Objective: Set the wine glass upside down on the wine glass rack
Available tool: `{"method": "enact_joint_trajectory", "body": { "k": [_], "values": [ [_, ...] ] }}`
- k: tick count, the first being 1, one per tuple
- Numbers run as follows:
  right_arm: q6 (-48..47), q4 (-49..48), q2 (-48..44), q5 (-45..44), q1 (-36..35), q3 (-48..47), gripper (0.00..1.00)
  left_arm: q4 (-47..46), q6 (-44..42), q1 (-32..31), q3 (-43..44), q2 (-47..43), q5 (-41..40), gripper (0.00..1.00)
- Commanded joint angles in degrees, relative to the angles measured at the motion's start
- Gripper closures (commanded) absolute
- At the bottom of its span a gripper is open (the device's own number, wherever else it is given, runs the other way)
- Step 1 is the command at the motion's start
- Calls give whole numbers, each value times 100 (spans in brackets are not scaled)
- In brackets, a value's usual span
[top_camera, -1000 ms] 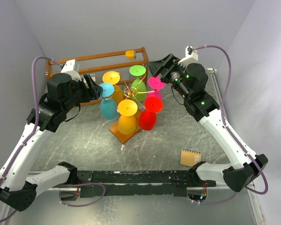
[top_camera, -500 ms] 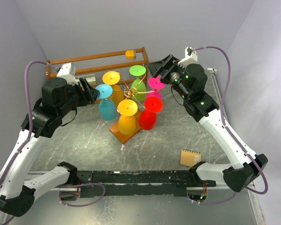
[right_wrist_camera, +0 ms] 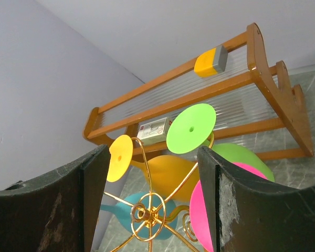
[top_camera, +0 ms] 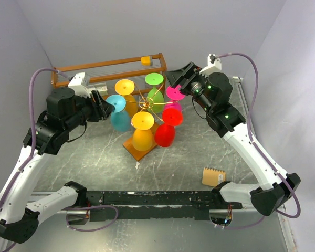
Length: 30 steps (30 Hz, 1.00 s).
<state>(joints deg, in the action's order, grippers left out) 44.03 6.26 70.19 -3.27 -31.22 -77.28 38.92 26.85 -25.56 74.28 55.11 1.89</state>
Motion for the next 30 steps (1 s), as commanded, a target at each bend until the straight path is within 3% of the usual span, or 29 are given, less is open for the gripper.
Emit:
{"method": "enact_joint_trajectory", "body": {
  "k": [1,20,26,30],
  "values": [
    [34,-169,-152,-64,28,54,33,226,-134,-10,29,-48,254,43],
    [71,-191,-157,-83,29,116,33,519,-610,-10,214,43,1340,57],
    [71,-154,-218,-95,26,116,33,568,-840,-10,312,110,1540,49],
    [66,-106,-300,-115,27,125,33,643,-775,-10,432,120,1456,38]
  ]
}}
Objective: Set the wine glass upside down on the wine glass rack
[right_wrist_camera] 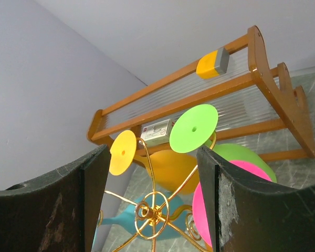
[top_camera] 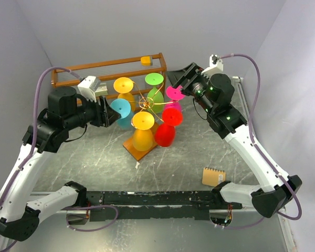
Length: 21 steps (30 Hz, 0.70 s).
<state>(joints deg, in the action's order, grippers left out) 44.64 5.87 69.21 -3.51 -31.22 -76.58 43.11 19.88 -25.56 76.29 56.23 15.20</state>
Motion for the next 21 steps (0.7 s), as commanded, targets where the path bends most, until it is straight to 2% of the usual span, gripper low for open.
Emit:
{"method": "enact_joint_trajectory", "body": {
  "k": [1,5,11,16,21],
  "values": [
    [1,-49,-231,-98,24,63,33,205,-52,-10,248,3,136,36],
    [-28,64,-377,-113,28,132,33,149,-28,-10,313,-69,227,28],
    [-153,587,-825,-321,29,400,32,192,221,-10,457,-200,175,24],
    [-407,1533,-1407,-758,21,607,31,224,326,-10,548,-503,-125,17],
    [-676,2904,-2083,-1787,28,700,29,206,333,-9,481,-1054,-1027,7]
  ]
}}
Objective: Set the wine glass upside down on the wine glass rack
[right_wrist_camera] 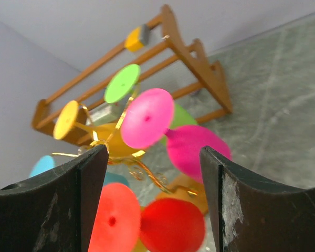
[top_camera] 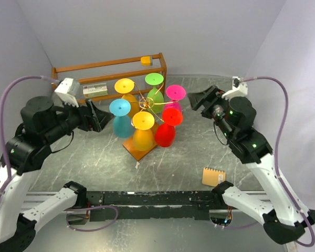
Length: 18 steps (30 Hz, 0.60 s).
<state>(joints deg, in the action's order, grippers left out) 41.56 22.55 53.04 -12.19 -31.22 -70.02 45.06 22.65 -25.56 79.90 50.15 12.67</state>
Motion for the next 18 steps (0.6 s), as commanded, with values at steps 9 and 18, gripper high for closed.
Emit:
{"method": "enact_joint_trajectory", "body": {
  "k": [9,18],
  "values": [
    [-1047,2352,-1614,-1905,21,65,7,144,43,-10,-265,-1392,-2732,4],
    [-1347,2920,-1886,-2654,24,-476,0,457,-191,-10,45,-1634,-3446,5]
  ]
}}
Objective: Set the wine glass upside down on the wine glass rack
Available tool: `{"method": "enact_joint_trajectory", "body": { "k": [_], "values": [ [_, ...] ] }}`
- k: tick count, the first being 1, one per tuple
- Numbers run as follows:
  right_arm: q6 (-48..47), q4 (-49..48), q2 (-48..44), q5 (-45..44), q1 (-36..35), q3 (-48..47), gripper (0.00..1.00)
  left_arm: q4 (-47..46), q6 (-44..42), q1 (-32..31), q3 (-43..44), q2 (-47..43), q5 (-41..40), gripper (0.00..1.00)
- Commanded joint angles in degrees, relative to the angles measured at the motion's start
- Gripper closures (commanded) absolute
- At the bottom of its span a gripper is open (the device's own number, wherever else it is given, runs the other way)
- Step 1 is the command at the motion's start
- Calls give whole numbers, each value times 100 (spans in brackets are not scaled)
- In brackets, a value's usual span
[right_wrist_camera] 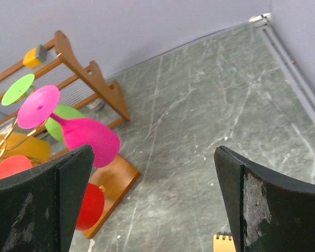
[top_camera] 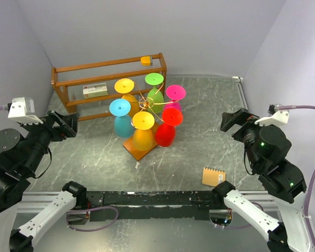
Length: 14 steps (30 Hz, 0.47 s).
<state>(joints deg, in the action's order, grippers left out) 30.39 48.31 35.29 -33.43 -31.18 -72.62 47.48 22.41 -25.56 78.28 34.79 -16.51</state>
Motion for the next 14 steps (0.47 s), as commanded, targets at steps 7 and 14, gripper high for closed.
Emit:
{"method": "enact_joint_trajectory", "body": {
  "k": [7,14],
  "values": [
    [-298,371,-230,-645,20,-353,0,293,-466,-10,343,-166,-614,5],
    [-323,468,-157,-783,21,-410,0,310,-426,-10,301,-221,-558,5]
  ]
}}
